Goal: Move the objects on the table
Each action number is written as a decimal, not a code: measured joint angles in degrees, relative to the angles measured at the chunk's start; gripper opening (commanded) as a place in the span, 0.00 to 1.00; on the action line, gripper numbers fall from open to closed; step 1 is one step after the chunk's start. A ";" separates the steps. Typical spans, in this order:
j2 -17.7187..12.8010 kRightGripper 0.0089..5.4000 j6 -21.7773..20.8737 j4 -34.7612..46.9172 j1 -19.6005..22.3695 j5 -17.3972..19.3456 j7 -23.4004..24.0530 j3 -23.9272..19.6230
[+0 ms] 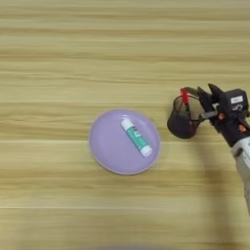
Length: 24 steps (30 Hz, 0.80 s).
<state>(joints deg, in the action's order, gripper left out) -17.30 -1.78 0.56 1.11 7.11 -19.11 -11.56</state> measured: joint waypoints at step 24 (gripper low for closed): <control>-2.41 0.21 1.29 -6.54 1.18 -1.51 3.86 -4.87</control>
<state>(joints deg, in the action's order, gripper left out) -19.70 -0.49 -5.98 2.29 5.59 -15.24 -16.43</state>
